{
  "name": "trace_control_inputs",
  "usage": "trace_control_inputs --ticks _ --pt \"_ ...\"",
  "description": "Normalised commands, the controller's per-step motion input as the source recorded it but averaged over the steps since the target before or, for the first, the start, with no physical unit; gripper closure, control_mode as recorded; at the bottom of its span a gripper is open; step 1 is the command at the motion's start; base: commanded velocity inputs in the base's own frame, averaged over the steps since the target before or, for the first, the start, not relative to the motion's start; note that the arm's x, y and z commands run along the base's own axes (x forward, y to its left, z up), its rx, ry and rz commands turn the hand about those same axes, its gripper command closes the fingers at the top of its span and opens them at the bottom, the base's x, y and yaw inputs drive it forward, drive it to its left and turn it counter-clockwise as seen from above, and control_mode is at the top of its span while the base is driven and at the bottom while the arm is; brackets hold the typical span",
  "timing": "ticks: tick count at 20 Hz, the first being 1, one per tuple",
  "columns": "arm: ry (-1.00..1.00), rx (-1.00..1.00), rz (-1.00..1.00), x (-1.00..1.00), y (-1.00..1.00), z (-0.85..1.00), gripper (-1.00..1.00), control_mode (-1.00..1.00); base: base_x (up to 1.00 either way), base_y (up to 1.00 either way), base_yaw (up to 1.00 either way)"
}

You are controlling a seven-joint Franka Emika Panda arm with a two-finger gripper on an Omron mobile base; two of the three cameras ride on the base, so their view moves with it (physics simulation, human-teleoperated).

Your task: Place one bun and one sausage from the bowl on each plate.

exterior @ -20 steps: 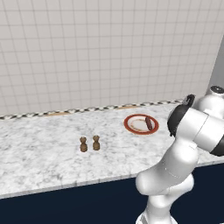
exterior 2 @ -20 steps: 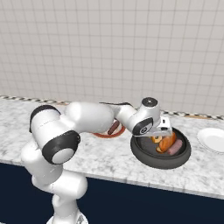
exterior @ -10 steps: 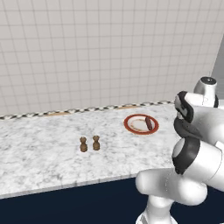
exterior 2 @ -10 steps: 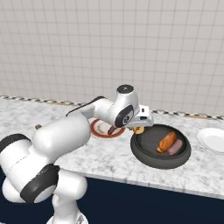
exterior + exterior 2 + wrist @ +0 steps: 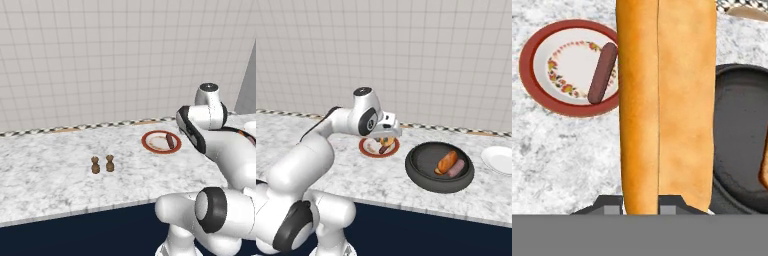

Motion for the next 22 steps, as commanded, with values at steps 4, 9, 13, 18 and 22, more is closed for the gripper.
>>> trace_control_inputs --ticks 4,9,13,18,22 --pt "0.1 0.04 -0.02 0.04 0.54 0.04 1.0 -1.0 0.0 0.0 0.0" --pt "0.06 0.05 0.0 0.28 0.13 -0.12 1.0 -1.0 0.0 0.0 0.0" --pt "0.02 0.02 0.0 0.17 0.01 -0.31 1.0 -1.0 0.0 0.0 0.0" --pt "0.01 0.05 0.0 0.0 0.39 -0.07 1.0 -1.0 0.0 0.0 0.0" --pt "0.02 0.01 0.0 0.17 0.78 -0.04 1.0 -1.0 0.0 0.0 0.0"
